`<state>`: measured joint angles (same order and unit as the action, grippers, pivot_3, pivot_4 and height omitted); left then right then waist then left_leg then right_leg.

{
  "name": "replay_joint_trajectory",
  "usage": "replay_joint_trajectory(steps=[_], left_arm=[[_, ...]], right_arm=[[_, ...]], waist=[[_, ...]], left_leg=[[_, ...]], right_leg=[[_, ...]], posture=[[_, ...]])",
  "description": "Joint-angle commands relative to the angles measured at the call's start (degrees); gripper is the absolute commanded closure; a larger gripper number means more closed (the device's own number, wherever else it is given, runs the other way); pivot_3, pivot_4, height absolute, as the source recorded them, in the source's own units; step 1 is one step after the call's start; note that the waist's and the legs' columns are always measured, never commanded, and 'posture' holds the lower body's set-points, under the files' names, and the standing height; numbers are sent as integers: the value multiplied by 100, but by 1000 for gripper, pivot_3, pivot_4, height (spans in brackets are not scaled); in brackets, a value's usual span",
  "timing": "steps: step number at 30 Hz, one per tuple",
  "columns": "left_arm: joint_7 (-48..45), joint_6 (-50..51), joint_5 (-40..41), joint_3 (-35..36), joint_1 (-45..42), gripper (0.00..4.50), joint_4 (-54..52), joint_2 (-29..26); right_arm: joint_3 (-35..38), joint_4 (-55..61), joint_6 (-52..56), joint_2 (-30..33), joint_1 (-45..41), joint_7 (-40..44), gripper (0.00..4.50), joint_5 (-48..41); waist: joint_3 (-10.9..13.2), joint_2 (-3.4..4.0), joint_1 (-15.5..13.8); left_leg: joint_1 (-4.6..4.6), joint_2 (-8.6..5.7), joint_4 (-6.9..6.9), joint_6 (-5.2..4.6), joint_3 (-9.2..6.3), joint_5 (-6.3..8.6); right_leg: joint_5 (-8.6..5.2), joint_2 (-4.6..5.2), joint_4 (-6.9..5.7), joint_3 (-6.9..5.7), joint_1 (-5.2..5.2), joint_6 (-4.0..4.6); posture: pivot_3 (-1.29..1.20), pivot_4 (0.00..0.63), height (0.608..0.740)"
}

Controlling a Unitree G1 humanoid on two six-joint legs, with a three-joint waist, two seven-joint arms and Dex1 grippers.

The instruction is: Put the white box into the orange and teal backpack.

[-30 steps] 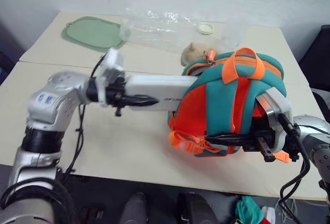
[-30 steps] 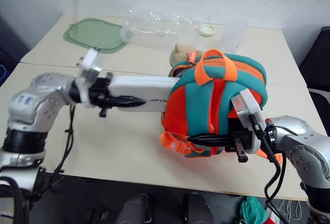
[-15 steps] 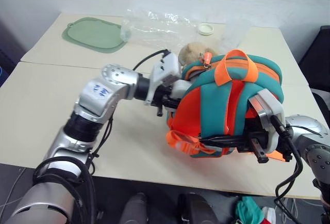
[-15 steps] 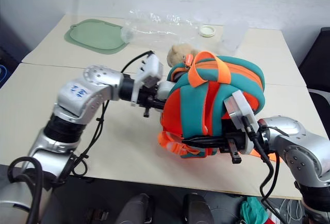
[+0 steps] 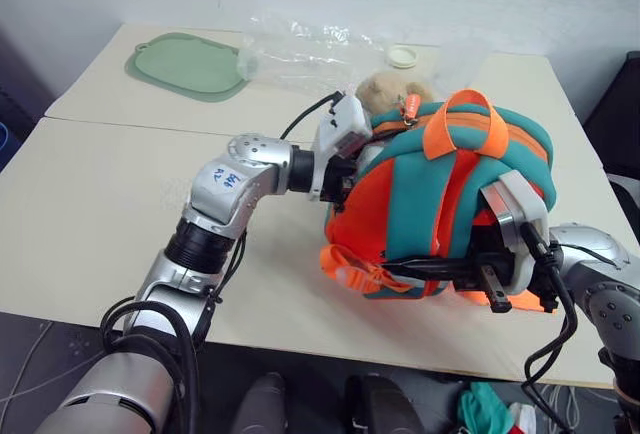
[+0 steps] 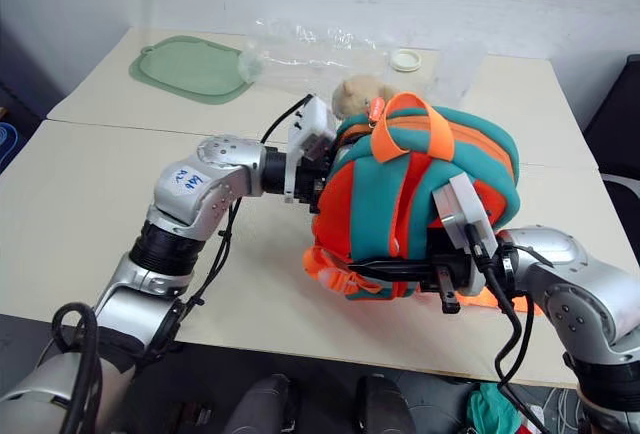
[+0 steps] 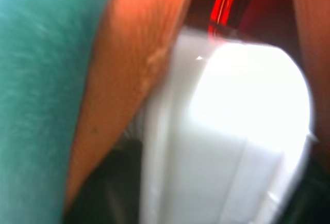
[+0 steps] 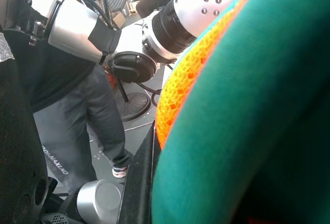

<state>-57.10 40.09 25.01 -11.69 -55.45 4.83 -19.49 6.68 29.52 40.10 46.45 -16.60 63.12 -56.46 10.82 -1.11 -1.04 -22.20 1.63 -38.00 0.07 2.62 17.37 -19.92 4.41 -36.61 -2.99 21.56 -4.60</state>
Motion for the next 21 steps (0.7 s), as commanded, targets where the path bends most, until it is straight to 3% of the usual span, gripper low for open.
replay_joint_trajectory(steps=[1, 3, 9, 13, 16, 21], left_arm=[[-561, -309, 370, 498, -117, 556, -261, -335], [-923, -480, 409, 595, -122, 9, -148, -610], [-2203, -388, 770, 852, 73, 0, 67, -1623], [-2489, -1205, 394, 865, 519, 0, 412, -1837], [-2400, -685, 877, 1189, 804, 0, 240, -1840], [-2248, 93, 1466, 2188, 1649, 0, 65, -2645]], right_arm=[[-1, 146, -110, -52, 9, 32, 4487, 1], [-2, 100, -138, -74, 13, 39, 4487, 44], [-14, -71, -183, -132, -32, 75, 4487, 193], [-90, -147, -264, -202, -74, 36, 4487, 366], [-90, -96, -246, -254, -58, -17, 4487, 352], [19, 14, -271, -256, 148, -113, 4487, 333]], waist=[[0, 0, 20], [0, 0, 26], [0, 1, 82], [0, 2, 96], [1, 0, 93], [1, 0, 170]], left_leg=[[0, 0, 0, 0, 0, 0], [0, 0, 0, 1, 0, -1], [-1, -1, 1, 1, 0, -1], [1, -2, -1, 0, 0, 0], [-1, -2, -4, -1, -1, 1], [-6, 3, 1, -5, -4, 4]], right_leg=[[0, 0, -2, 0, 0, 0], [0, 0, -7, -1, 1, 0], [0, -2, -18, -1, 1, 0], [0, 2, -19, -1, -2, 0], [0, 2, -21, -1, -2, 0], [0, 3, -20, 1, 3, 0]], posture=[[0, 150, 740], [0, 150, 740], [0, 150, 740], [0, 150, 740], [0, 150, 740], [0, 150, 740]])
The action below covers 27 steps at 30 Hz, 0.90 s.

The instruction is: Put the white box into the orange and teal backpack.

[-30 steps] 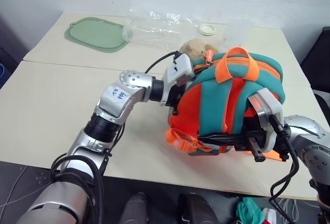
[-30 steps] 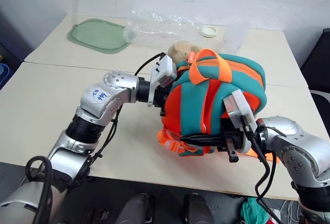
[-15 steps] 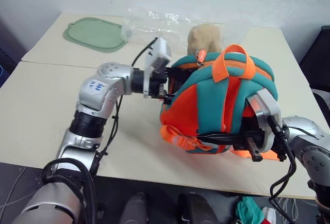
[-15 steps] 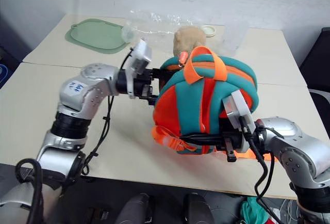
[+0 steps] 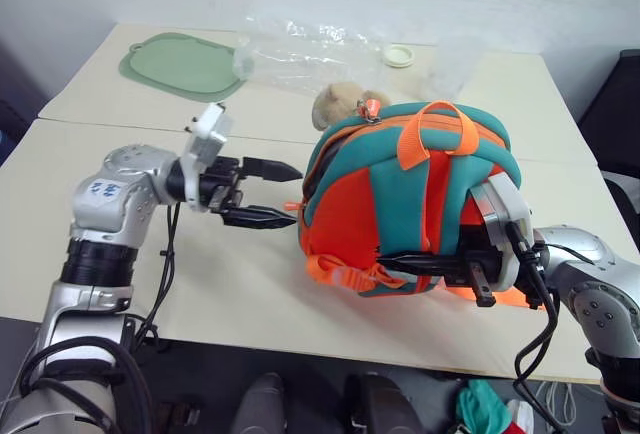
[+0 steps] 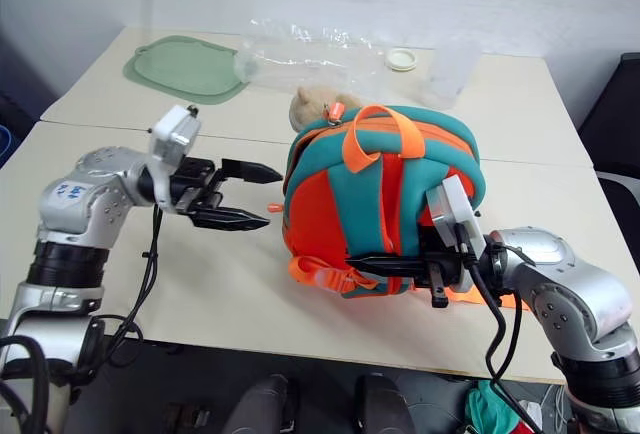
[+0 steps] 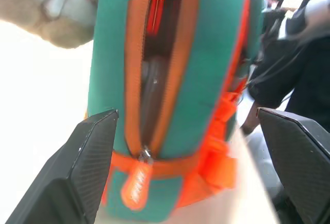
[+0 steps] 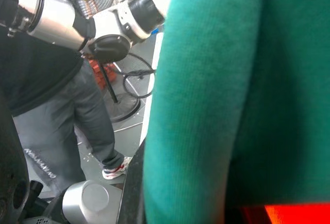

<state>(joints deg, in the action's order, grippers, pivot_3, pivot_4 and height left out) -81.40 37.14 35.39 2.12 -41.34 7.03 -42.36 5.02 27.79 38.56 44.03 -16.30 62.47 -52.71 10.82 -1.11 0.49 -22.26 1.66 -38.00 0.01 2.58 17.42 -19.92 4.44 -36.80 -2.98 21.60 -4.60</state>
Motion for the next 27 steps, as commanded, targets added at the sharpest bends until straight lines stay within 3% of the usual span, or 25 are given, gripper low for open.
replay_joint_trajectory(steps=[1, 7, 12, 20, 24, 27], left_arm=[[287, 519, 549, 990, 335, 0, -163, -435], [1543, 1154, 1042, 1955, 418, 0, -308, -406], [1806, 1009, 795, 1243, -258, 0, -337, 60], [1555, 328, 74, 172, -1780, 0, 1272, 1177], [1204, 164, 14, 66, -2068, 0, 1799, 1457], [1116, 152, 22, 92, -2190, 582, 2108, 1664]], right_arm=[[210, 200, -136, -10, 158, -52, 4487, -42], [139, 211, -286, 173, 358, 184, 4487, 128], [29, 138, -347, 268, 303, 422, 4487, 238], [-102, 20, -401, 235, 154, 576, 4487, 400], [-100, 67, -407, 208, 219, 557, 4487, 419], [-94, 104, -414, 192, 291, 533, 4487, 423]], waist=[[0, 0, 27], [0, -1, -64], [-1, -3, -146], [-1, -3, -135], [-1, -3, -104], [-1, -3, -100]], left_leg=[[1, 1, 1, 0, 0, 0], [4, -4, -7, -4, -8, 2], [1, -11, -8, -4, -14, 2], [1, -12, -8, -1, 0, 0], [1, -11, -10, 1, 6, -1], [1, -10, -12, 1, 5, -1]], right_leg=[[0, 0, -1, 0, 0, 0], [-1, 11, 1, -1, -3, 1], [1, 11, -1, -2, -9, -1], [1, -4, -7, 0, -3, -3], [1, -8, -8, 2, 0, -3], [1, -8, -10, 2, 0, -3]], posture=[[0, 150, 740], [0, 150, 740], [0, 150, 740], [0, 150, 740], [0, 150, 740], [0, 150, 740]])
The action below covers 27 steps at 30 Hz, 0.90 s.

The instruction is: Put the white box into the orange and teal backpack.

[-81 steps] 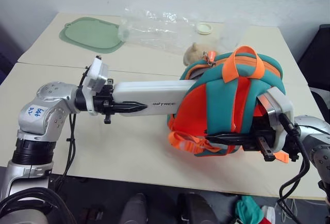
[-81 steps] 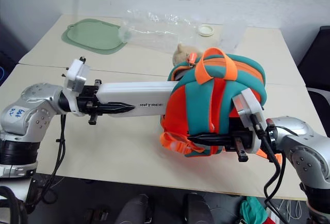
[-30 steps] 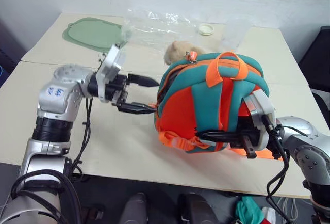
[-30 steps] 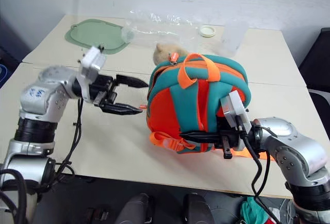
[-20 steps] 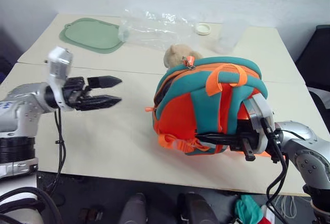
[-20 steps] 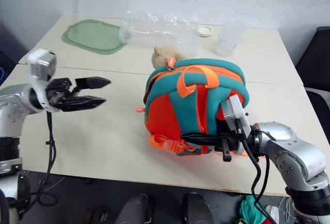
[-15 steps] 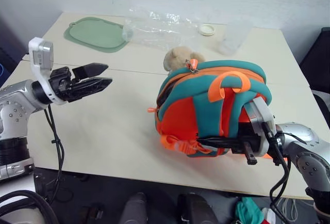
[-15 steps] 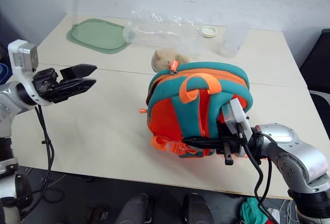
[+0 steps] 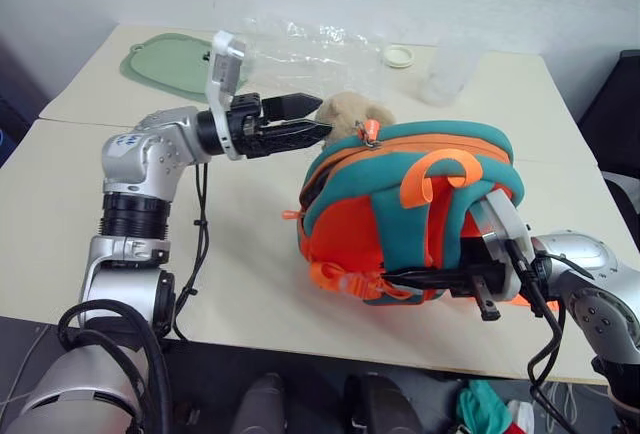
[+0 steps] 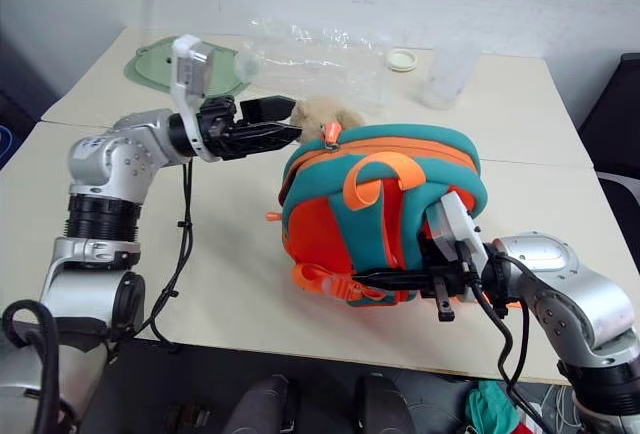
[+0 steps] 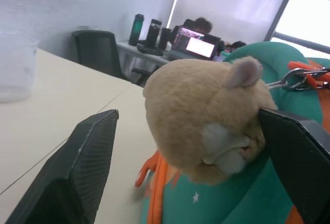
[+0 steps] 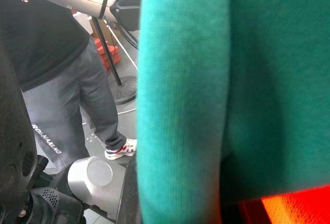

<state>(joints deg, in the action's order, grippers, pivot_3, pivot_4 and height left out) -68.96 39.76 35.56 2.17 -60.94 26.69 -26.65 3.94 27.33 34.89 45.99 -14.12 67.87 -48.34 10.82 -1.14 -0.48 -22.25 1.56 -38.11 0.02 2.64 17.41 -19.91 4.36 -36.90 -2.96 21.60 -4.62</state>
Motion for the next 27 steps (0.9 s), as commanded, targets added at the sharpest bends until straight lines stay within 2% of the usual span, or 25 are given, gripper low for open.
replay_joint_trajectory(steps=[1, 6, 12, 24, 27], left_arm=[[-224, -44, 58, 87, -251, 884, 167, 136], [-329, 67, 121, 138, -340, 2565, 208, 304], [-617, 426, 223, 145, -196, 4451, -7, 202], [-92, 139, 214, 905, 631, 4500, -692, -403], [151, -35, 34, 891, 531, 3939, -583, -465]], right_arm=[[11, 160, -51, -11, 90, -19, 4487, -11], [-9, 178, -77, -61, 140, -77, 4487, -1], [-19, 142, -102, -121, 144, -118, 4487, 29], [45, 124, -173, -222, 209, -313, 4487, 59], [38, 121, -166, -212, 215, -321, 4487, 55]], waist=[[0, 0, -4], [0, 0, -5], [0, 0, 27], [0, 0, 57], [0, 0, 14]], left_leg=[[0, 0, -1, 0, 0, 0], [0, -1, -3, 0, -1, 0], [0, -1, -3, 1, -2, 0], [1, 4, -2, 4, -5, -2], [1, 0, -9, 3, -10, -2]], right_leg=[[0, 1, -1, 0, 0, 0], [0, 2, -1, 0, 0, -1], [0, 2, -3, 0, 0, -1], [0, 3, -5, 1, 0, -1], [0, 9, -5, -3, -4, -1]], posture=[[0, 150, 740], [0, 150, 740], [0, 150, 740], [0, 150, 740], [0, 150, 740]])
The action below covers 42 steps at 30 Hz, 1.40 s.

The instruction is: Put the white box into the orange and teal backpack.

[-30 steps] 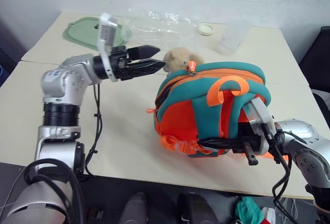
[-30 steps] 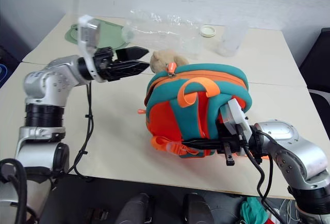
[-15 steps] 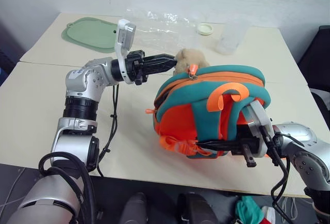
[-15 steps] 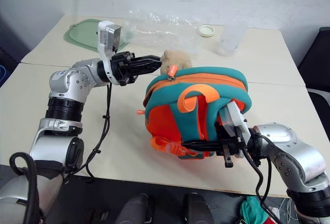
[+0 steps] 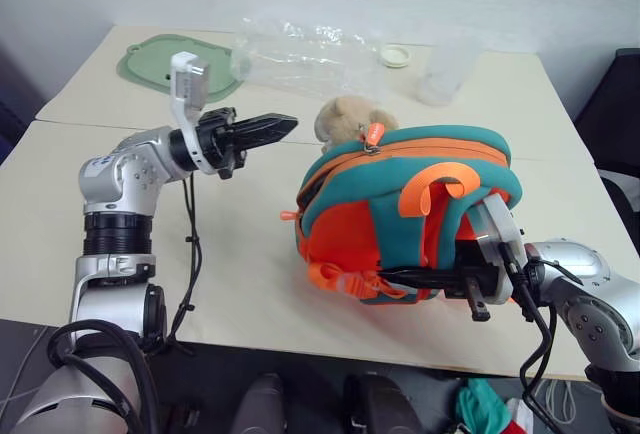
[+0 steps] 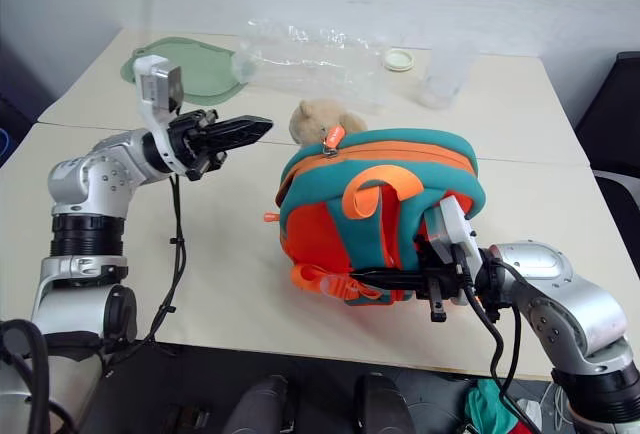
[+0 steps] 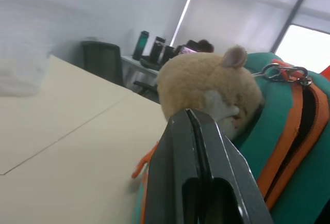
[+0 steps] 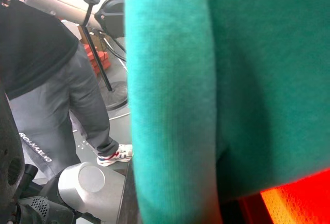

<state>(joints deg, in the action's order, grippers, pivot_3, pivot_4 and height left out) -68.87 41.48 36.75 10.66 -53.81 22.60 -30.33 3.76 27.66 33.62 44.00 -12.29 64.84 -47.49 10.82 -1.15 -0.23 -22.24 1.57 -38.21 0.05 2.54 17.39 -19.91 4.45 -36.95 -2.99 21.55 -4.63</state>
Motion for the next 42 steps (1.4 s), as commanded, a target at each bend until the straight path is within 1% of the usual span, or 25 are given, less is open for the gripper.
replay_joint_trajectory(steps=[1, 5, 8, 12, 17, 19, 21, 24, 29, 33, 35, 37, 39, 42], left_arm=[[94, -266, -112, -1, -225, 3605, -161, -118], [-245, -487, -240, -248, -565, 2419, 67, -127], [-375, -633, -387, -431, -955, 1437, 496, -5], [-656, -520, -476, -616, -1567, 216, 1378, 303], [-880, -346, -736, -872, -2066, 188, 2261, 659], [-1311, -49, -784, -1088, -2205, 188, 2487, 806], [-1779, 294, -773, -1225, -2277, 188, 2593, 840], [-2279, 604, -808, -1416, -2273, 769, 2657, 802], [-2348, 835, -657, -1280, -2253, 2252, 2639, 774], [-2021, 449, -683, -1032, -2023, 3300, 2456, 601], [-1776, 36, -778, -903, -1832, 3682, 2216, 477], [-1544, -231, -843, -785, -1652, 3941, 1946, 313], [-1393, -337, -915, -710, -1386, 3943, 1546, 3], [-1344, -263, -888, -668, -904, 3943, 891, -445]], right_arm=[[54, 86, -36, -6, 32, -17, 4487, -31], [47, 58, -3, 20, -26, -9, 4487, -42], [43, 43, 27, 38, -77, 4, 4487, -53], [23, 72, 71, 37, -108, -19, 4487, -68], [5, 115, 117, 23, -129, -69, 4487, -96], [-2, 150, 147, 21, -127, -101, 4487, -118], [-9, 175, 174, 12, -131, -131, 4487, -126], [17, 205, 183, -1, -110, -188, 4487, -122], [29, 245, 152, -49, -40, -286, 4487, -117], [42, 256, 76, -127, -14, -385, 4487, -61], [68, 195, -32, -192, -34, -477, 4487, 53], [133, 133, -165, -321, -51, -645, 4487, 143], [288, 61, -285, -566, -71, -1028, 4487, 182], [395, 28, -357, -757, -72, -1299, 4487, 228]], waist=[[0, 0, -12], [0, -1, -9], [0, 0, -3], [0, -1, 3], [1, -1, 17], [1, -2, 17], [1, -2, 20], [1, -2, 34], [1, -2, 29], [1, -2, 35], [1, -2, 47], [1, -2, 40], [1, -2, 57], [1, -1, 58]], left_leg=[[0, -2, 0, -1, 0, 1], [-2, -3, 1, -1, 0, 1], [-1, -3, 1, -1, 2, 1], [-1, -4, 1, -1, 4, 1], [-2, -4, 2, -2, 9, 1], [-2, -3, 2, -2, 10, 1], [-2, -4, 2, -2, 10, 1], [-3, -2, 3, -2, 14, 1], [-2, 1, 3, -1, 14, 1], [-2, 1, 3, -1, 13, 1], [-1, 2, 3, -1, 13, 0], [0, 3, 3, 1, 13, -1], [0, 4, 2, 2, 13, -1], [0, 5, 3, 3, 13, -2]], right_leg=[[0, 1, 1, 0, -2, -1], [1, -1, 1, -2, -1, -1], [1, -3, 0, -1, -1, -1], [1, -6, -1, -1, 0, -1], [1, -9, -1, 0, 4, -2], [0, -10, -2, 1, 5, -2], [0, -12, -3, 0, 5, -2], [0, -16, -4, 4, 9, -2], [0, -13, -6, 8, 10, -2], [0, -11, -6, 9, 11, -2], [0, -11, -7, 10, 10, -2], [0, -11, -9, 10, 11, -2], [1, -11, -9, 10, 11, -2], [0, -10, -13, 13, 12, -2]], posture=[[0, 150, 740], [0, 150, 740], [0, 150, 740], [0, 150, 740], [0, 150, 740], [0, 150, 740], [0, 150, 740], [0, 150, 740], [0, 150, 740], [0, 150, 740], [0, 150, 740], [0, 150, 740], [0, 150, 740], [0, 150, 740]])
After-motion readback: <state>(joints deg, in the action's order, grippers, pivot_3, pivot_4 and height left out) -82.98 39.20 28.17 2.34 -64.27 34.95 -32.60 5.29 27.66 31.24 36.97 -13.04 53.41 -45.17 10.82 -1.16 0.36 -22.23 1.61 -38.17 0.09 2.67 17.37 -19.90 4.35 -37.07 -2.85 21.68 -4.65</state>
